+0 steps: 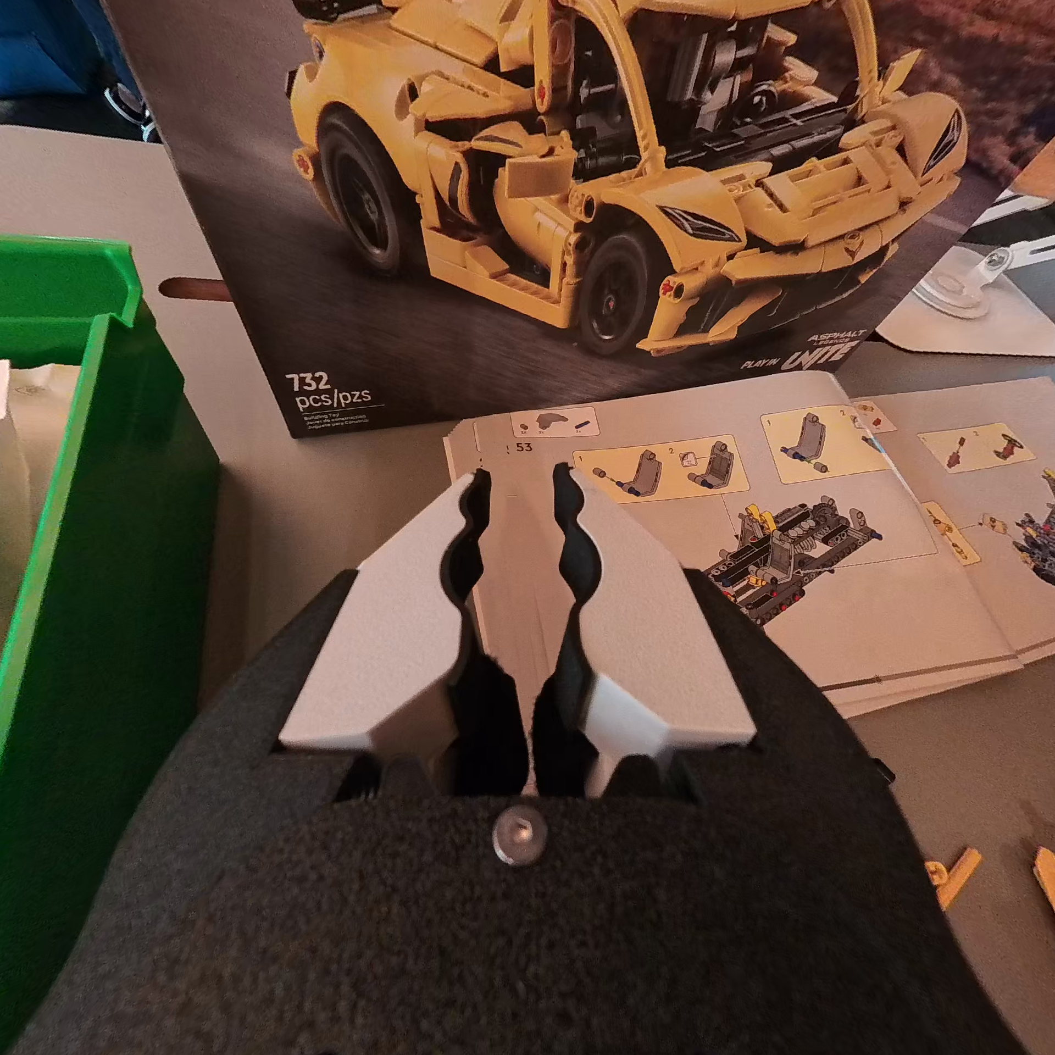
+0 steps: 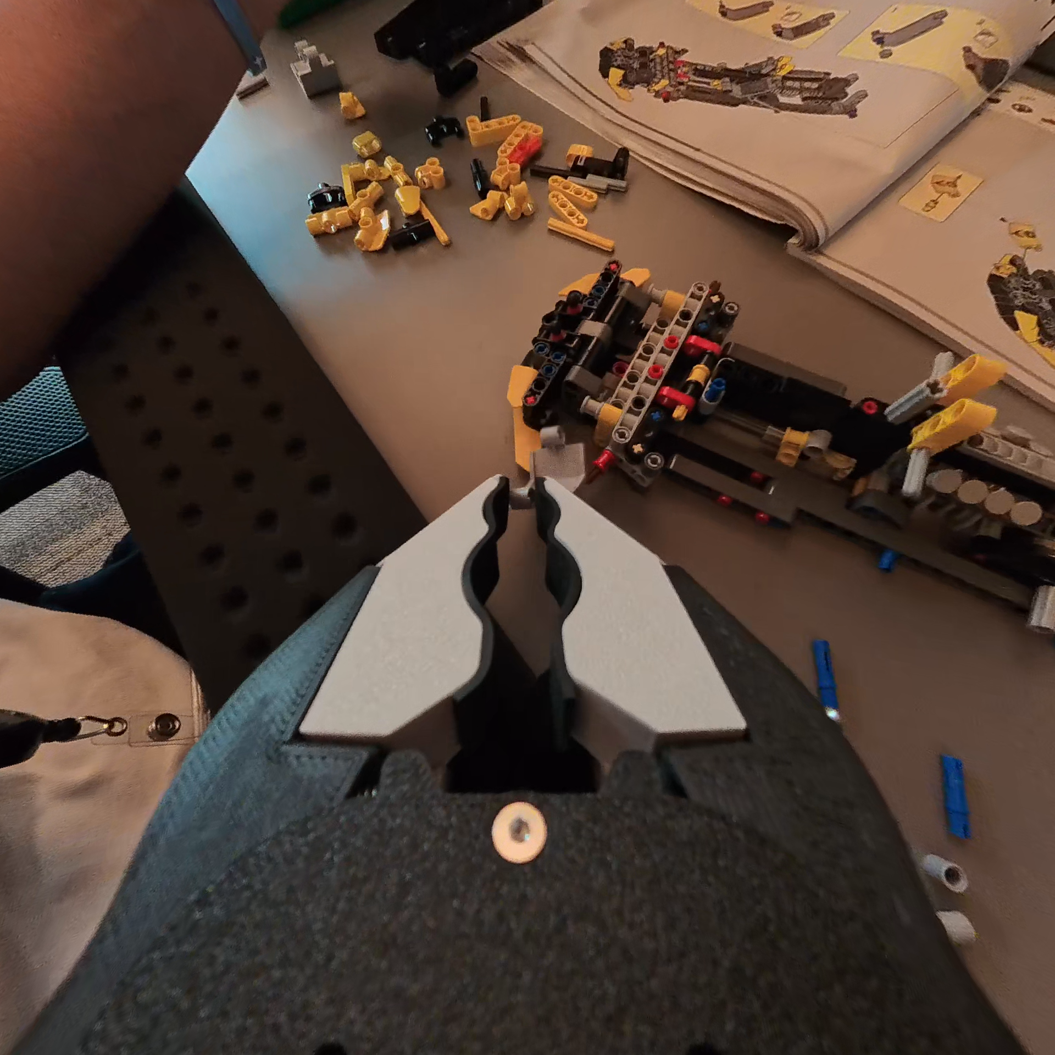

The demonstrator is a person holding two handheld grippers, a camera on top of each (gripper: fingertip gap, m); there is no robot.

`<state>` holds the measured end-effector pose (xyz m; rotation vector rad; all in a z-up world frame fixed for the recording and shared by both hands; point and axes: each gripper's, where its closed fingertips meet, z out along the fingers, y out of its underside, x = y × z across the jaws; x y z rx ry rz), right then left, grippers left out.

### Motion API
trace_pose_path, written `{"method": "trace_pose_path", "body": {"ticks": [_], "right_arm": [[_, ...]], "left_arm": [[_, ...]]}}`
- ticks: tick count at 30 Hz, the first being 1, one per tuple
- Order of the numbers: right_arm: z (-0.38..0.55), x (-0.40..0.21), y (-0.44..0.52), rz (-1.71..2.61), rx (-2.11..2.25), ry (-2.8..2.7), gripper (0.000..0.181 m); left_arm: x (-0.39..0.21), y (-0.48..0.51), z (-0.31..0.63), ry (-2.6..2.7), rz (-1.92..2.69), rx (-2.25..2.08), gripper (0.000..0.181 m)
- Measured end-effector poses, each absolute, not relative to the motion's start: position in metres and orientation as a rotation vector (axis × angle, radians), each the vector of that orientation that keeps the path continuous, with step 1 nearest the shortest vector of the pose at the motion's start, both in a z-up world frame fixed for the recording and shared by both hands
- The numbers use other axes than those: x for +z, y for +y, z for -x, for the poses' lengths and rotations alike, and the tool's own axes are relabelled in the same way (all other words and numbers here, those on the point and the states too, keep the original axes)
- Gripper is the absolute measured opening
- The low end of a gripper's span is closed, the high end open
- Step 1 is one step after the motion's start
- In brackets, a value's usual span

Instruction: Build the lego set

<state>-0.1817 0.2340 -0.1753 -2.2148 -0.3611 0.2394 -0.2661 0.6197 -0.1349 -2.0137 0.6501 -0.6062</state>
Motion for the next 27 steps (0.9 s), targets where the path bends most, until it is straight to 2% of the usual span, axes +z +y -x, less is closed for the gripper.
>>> {"method": "trace_pose_path", "body": {"ticks": [19, 23, 27], "right_arm": [[0.148, -0.148, 0.232, 2.108, 0.258, -0.223, 0.006], [0.135, -0.123, 0.248, 2.011, 0.312, -0.178, 0.006], [0.124, -0.071, 0.291, 1.826, 0.353, -0.257, 0.006]], "left_arm": [[-0.134, 0.612, 0.255, 0.703, 2.012, -0.648, 0.021], [-0.129, 0.606, 0.249, 0.737, 1.984, -0.680, 0.021], [-0.130, 0.602, 0.241, 0.792, 1.961, -0.657, 0.021]]}}
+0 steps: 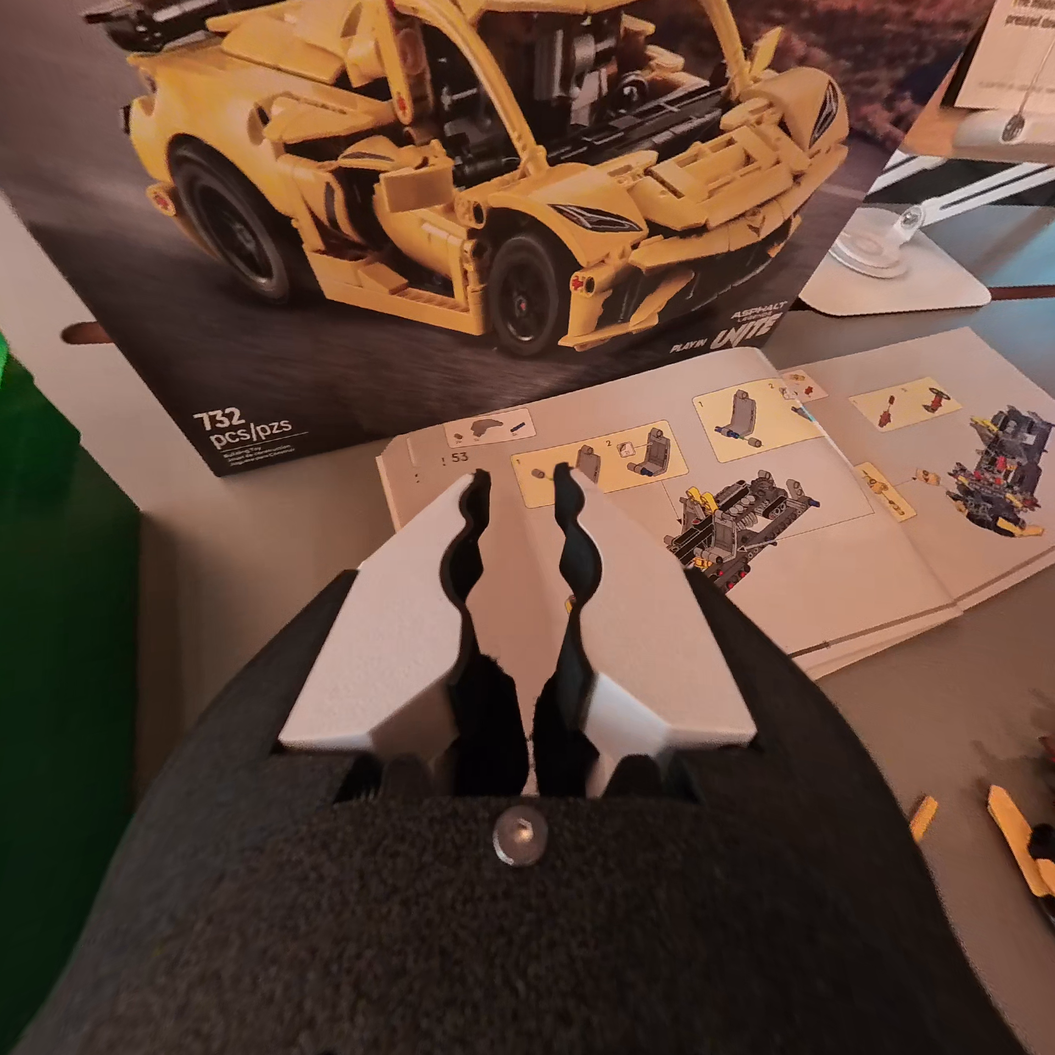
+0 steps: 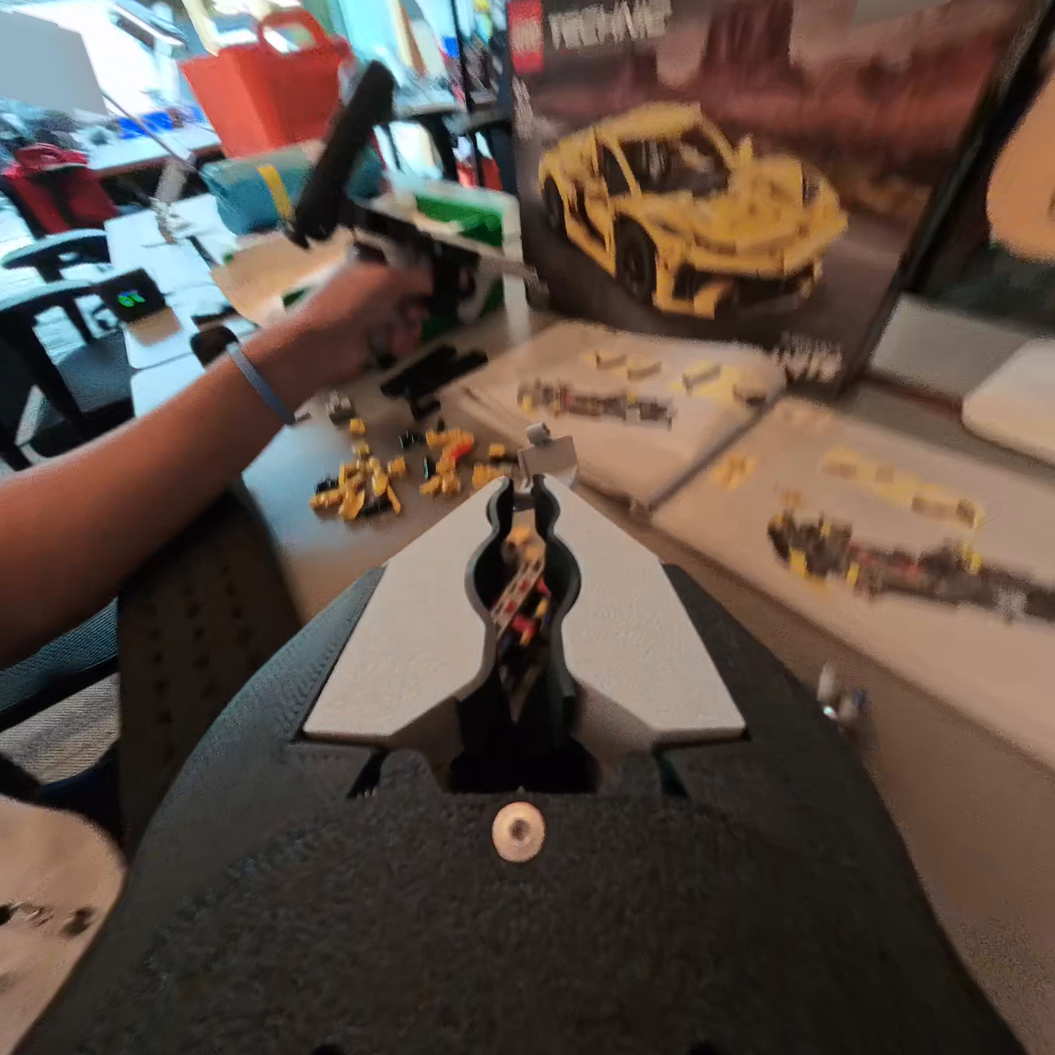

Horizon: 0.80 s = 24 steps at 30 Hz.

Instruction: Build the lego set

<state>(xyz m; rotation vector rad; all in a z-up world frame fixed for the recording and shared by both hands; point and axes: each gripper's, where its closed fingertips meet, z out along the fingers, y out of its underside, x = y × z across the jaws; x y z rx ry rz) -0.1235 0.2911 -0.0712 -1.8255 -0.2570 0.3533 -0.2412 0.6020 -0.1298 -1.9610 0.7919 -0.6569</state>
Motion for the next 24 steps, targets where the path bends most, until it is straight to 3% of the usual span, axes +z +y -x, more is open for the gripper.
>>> {"method": "trace_pose_path", "body": {"ticks": [4, 10, 16, 24], "right_arm": [[0.114, -0.033, 0.344, 1.691, 0.090, -0.554, 0.006], [0.099, -0.054, 0.391, 1.619, 0.051, -0.357, 0.006], [0.098, -0.054, 0.388, 1.589, -0.070, -0.365, 0.007], [0.108, -0.049, 0.380, 1.526, -0.079, -0.396, 0.006]], "left_arm": [[-0.120, 0.584, 0.217, 0.886, 1.860, -0.802, 0.024], [-0.048, 0.456, 0.163, 1.129, 1.407, -1.790, 0.025], [-0.070, 0.397, 0.124, 1.338, 1.506, -1.863, 0.025], [-0.057, 0.389, 0.111, 1.122, 1.488, -2.118, 0.020]]}}
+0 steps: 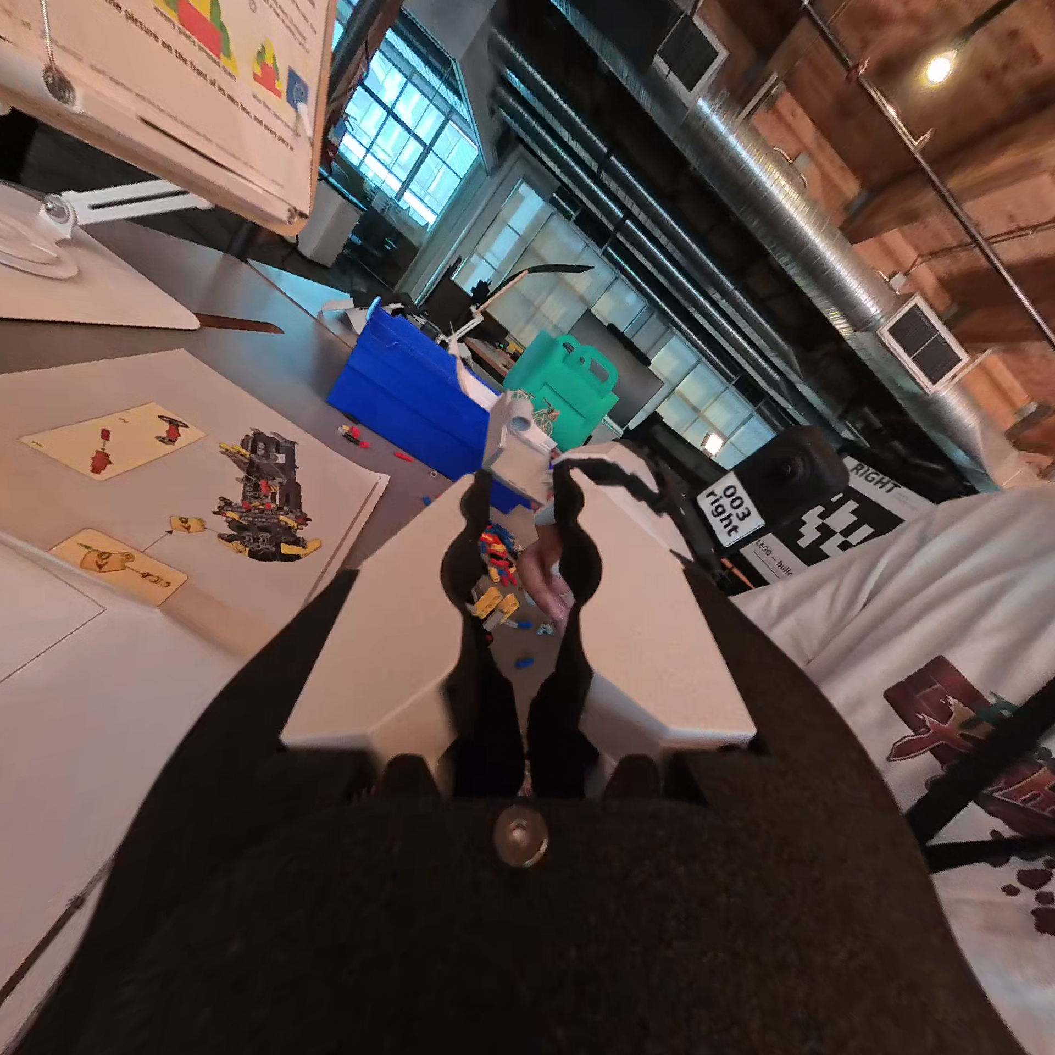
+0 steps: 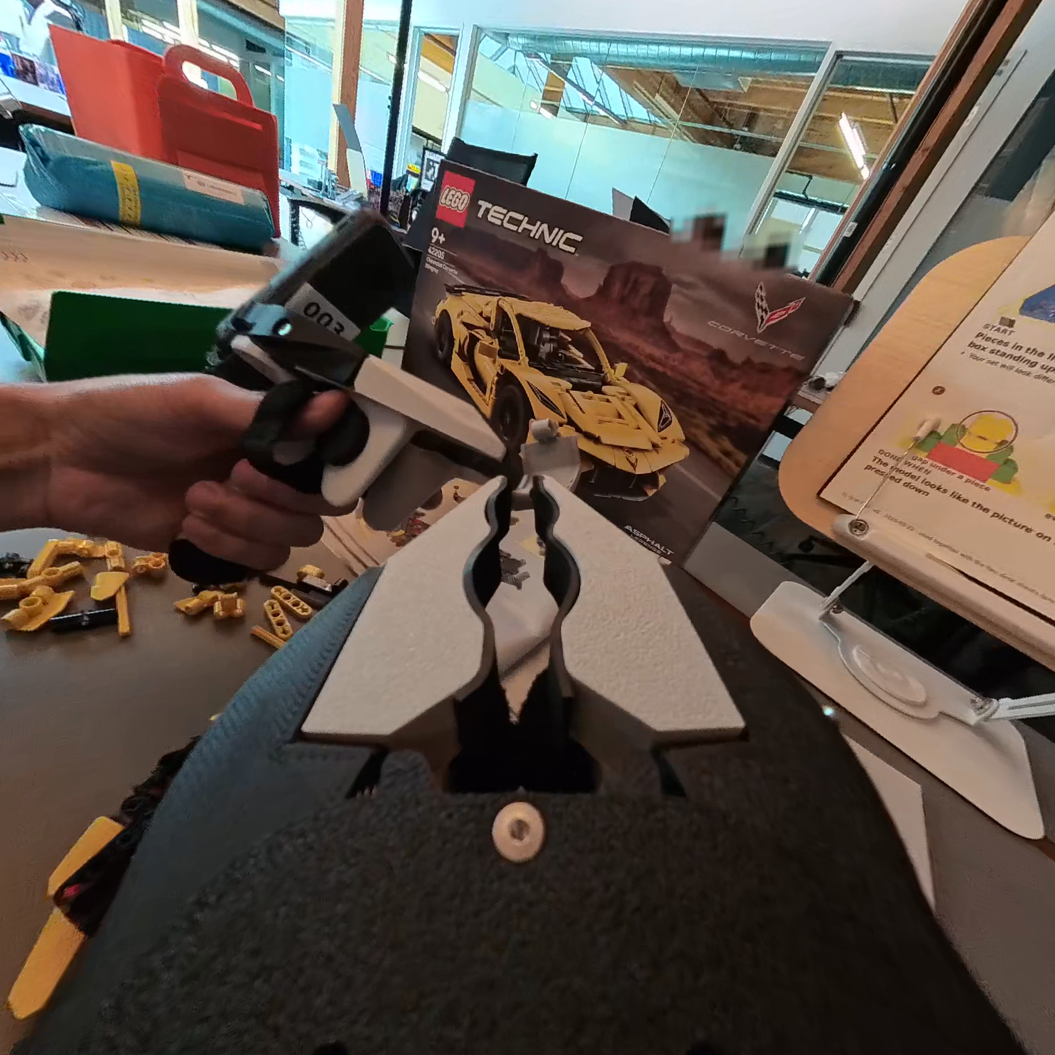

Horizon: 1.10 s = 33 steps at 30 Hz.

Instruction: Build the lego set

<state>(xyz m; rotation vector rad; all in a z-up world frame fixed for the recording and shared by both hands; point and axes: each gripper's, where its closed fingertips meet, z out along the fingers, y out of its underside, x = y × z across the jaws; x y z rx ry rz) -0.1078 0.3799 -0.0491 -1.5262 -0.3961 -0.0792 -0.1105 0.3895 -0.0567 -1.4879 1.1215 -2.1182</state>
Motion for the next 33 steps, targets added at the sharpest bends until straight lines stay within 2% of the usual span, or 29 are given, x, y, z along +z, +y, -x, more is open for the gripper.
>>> {"method": "trace_pose_path", "body": {"ticks": [13, 14, 15, 21, 27, 31, 33], "right_arm": [[0.116, -0.055, 0.382, 1.545, -0.017, -0.388, 0.006], [0.117, -0.055, 0.382, 1.546, -0.006, -0.383, 0.006], [0.116, -0.055, 0.382, 1.547, 0.001, -0.375, 0.007], [0.125, -0.072, 0.383, 1.634, 0.152, -0.417, 0.008], [0.126, -0.054, 0.351, 1.631, 0.255, -0.569, 0.015], [0.135, -0.062, 0.334, 1.639, 0.269, -0.758, 0.028], [0.144, -0.061, 0.328, 1.599, 0.268, -0.822, 0.027]], "left_arm": [[-0.066, 0.397, 0.101, 1.086, 1.509, -1.992, 0.020], [-0.067, 0.395, 0.101, 1.104, 1.507, -1.981, 0.009], [-0.069, 0.394, 0.101, 1.126, 1.508, -1.957, 0.007], [-0.078, 0.401, 0.109, 1.231, 1.535, -1.824, 0.003], [-0.079, 0.391, 0.119, 1.305, 1.566, -1.935, 0.003], [-0.072, 0.363, 0.128, 1.397, 1.538, -2.170, 0.002], [-0.073, 0.347, 0.131, 1.467, 1.526, -2.261, 0.002]]}}
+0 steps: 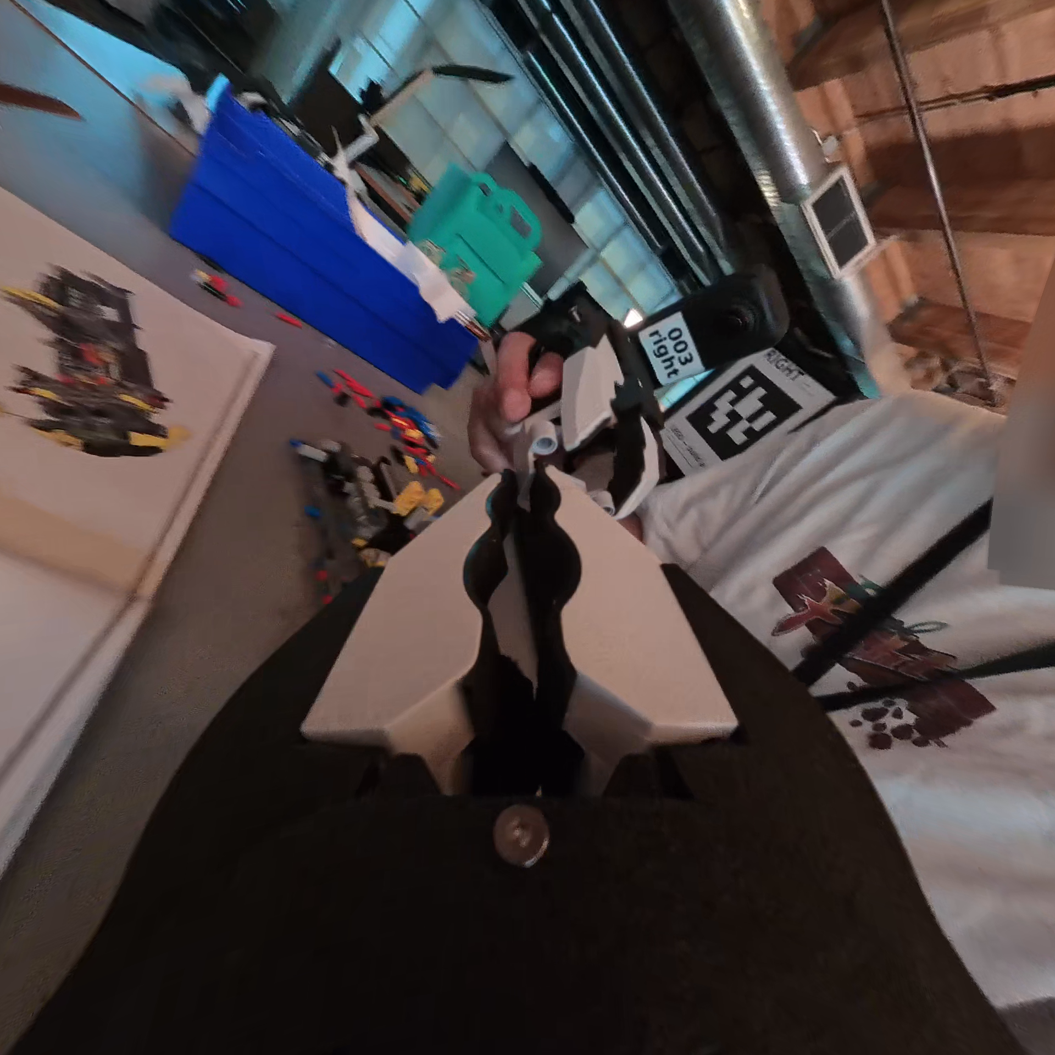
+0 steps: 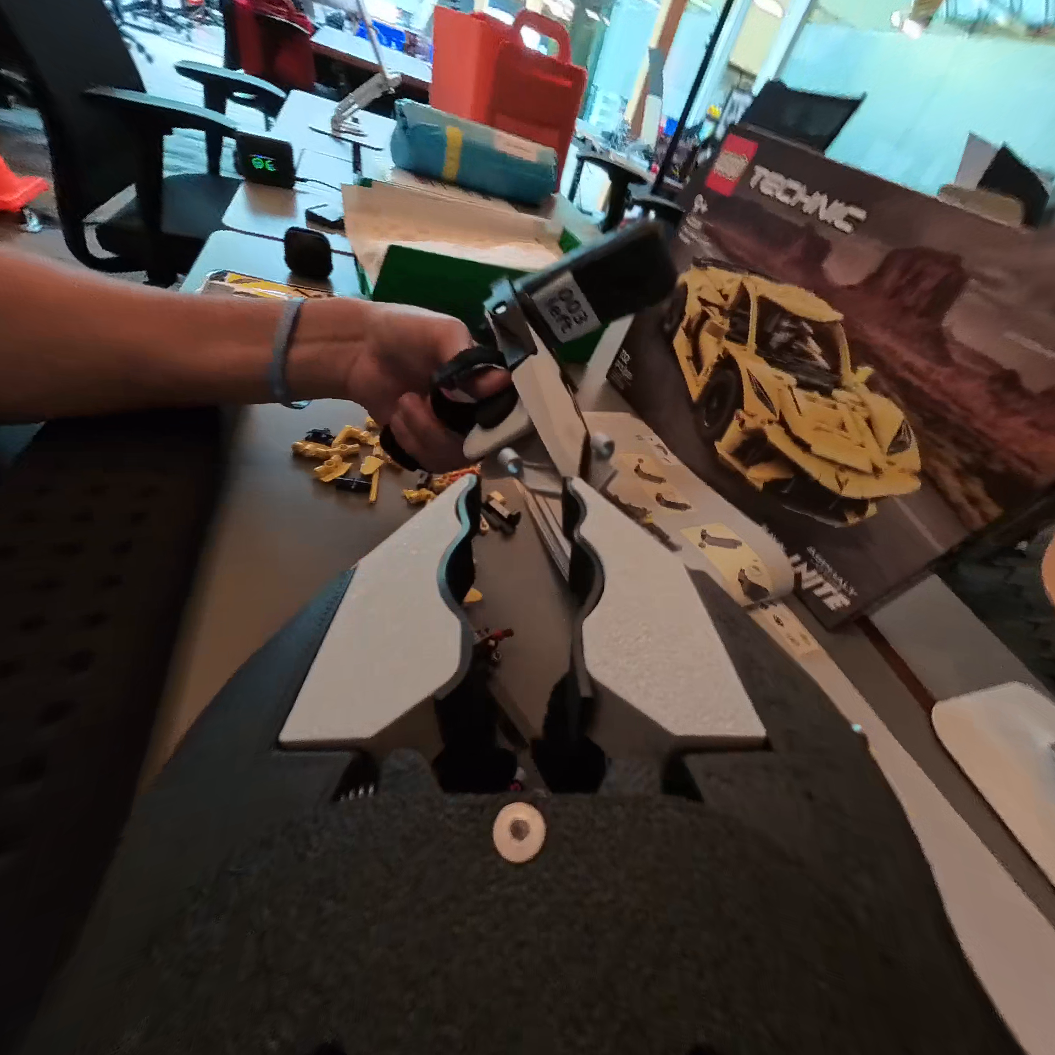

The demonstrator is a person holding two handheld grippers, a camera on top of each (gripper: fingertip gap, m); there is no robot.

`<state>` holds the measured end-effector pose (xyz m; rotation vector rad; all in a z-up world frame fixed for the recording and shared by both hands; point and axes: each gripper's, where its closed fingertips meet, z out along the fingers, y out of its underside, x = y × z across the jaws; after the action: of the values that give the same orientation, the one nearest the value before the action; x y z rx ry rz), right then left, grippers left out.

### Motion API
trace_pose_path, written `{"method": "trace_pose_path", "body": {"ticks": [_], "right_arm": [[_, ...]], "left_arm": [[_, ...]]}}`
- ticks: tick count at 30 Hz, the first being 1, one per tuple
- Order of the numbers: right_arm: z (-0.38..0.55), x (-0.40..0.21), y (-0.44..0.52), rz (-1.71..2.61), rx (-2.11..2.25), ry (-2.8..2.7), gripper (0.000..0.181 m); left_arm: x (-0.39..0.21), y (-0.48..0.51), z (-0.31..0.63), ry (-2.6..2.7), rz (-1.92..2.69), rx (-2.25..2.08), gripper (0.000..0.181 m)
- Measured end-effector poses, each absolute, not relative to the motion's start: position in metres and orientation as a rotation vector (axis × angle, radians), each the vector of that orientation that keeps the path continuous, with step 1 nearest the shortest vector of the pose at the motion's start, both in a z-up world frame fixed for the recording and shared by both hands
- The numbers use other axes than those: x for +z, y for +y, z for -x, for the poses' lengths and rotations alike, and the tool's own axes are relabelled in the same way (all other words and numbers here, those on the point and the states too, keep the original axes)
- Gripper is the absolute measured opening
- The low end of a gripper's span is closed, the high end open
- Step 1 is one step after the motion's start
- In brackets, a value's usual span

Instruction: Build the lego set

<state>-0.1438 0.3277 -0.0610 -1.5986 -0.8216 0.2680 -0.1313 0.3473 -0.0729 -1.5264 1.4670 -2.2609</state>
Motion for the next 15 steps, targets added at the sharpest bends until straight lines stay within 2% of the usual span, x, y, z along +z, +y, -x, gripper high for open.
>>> {"method": "trace_pose_path", "body": {"ticks": [9, 14, 15], "right_arm": [[0.163, -0.069, 0.311, 1.532, 0.216, -1.005, 0.010], [0.152, -0.068, 0.321, 1.596, 0.230, -0.940, 0.002], [0.148, -0.066, 0.323, 1.596, 0.238, -0.913, 0.001]], "left_arm": [[-0.073, 0.308, 0.145, 1.618, 1.551, -2.564, 0.003], [-0.083, 0.318, 0.136, 1.593, 1.612, -2.437, 0.005], [-0.085, 0.323, 0.133, 1.581, 1.611, -2.381, 0.011]]}}
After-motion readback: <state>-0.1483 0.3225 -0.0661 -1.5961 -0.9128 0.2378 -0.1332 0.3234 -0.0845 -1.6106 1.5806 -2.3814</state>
